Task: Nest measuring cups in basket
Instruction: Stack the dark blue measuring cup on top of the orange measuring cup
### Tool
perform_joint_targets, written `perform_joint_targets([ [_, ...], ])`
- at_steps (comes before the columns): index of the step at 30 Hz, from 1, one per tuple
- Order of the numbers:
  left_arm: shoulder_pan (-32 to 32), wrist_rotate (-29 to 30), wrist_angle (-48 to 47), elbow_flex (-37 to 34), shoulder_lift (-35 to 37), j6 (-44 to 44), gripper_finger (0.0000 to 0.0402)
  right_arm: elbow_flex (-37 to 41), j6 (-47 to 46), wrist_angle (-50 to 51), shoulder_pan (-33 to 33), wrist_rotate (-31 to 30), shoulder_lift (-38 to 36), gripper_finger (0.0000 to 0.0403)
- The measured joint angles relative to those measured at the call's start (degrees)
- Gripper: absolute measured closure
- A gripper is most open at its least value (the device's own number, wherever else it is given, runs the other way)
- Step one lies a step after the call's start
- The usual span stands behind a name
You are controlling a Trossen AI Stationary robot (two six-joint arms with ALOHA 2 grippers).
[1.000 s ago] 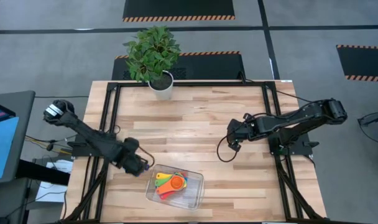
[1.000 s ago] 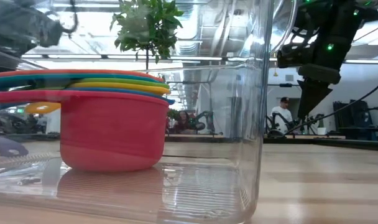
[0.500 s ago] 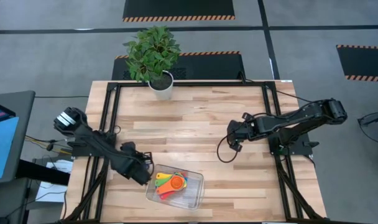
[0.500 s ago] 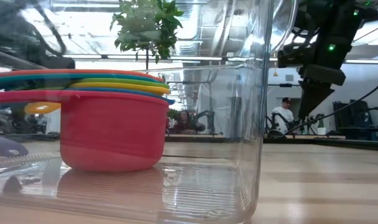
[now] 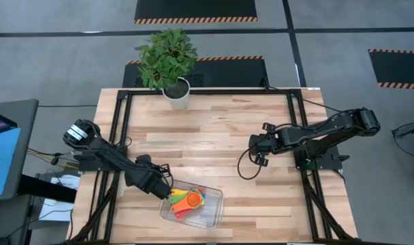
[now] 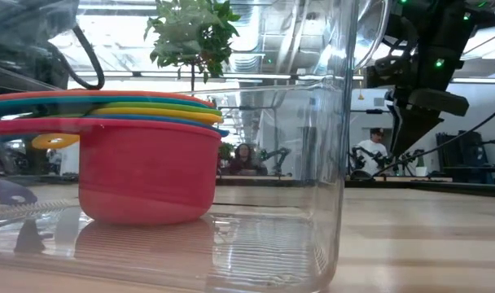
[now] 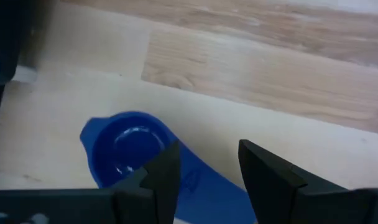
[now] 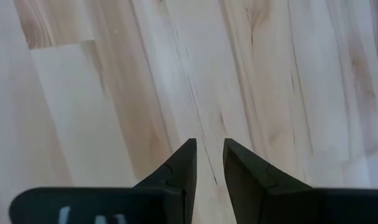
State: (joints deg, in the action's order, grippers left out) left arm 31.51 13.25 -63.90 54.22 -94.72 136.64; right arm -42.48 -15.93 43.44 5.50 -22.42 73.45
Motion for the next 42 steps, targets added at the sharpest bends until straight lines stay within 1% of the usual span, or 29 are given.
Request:
perform_joint_targets([
  [4,-0.09,-1.6,-0.12,0.45,0.0,0.47,0.0251,0.3,1.47,0.09,0.0,-0.01,0.0,0.0302],
  [8,-1.23,-2.86,-2.23,0.45,-0.04,0.63,0.0251,2.14,1.62,0.18,0.0,0.01,0.02,0.0302],
  [11,-3.02,-2.56,-4.45,0.45,-0.07,0.67,0.0251,3.85,1.45,0.33,0.0,0.02,0.02,0.0302],
  [15,-4.87,-2.37,-4.32,0.45,-0.07,0.67,0.0251,5.18,1.05,0.2,0.0,0.03,0.02,0.0302],
  [20,-4.31,-2.43,-3.58,0.45,-0.17,0.6,0.0251,5.57,1.04,-0.38,0.01,0.03,0.02,0.0302],
  [22,-3.96,-2.84,-5.72,0.45,-0.17,-1.9,0.0251,5.57,1.32,-0.69,0.0,0.03,0.02,0.0302],
  [26,-3.21,-6.39,-14.76,0.45,-0.17,-11.92,0.0251,5.57,1.4,-0.67,0.0,0.03,0.02,0.0302],
  [29,-3.1,-6.48,-18.28,0.45,-0.17,-21.45,0.0251,5.57,1.37,-0.67,0.0,0.03,0.02,0.0302],
  [38,-2.38,-5.02,-12.2,0.45,-0.07,-56.53,0.0251,5.57,-2.07,-1.24,0.0,0.12,0.02,0.0302],
  [42,-1.35,-5.4,-9.36,0.45,-0.04,-67.26,0.0251,5.57,-3.74,-1.69,0.0,0.62,0.02,0.0302],
])
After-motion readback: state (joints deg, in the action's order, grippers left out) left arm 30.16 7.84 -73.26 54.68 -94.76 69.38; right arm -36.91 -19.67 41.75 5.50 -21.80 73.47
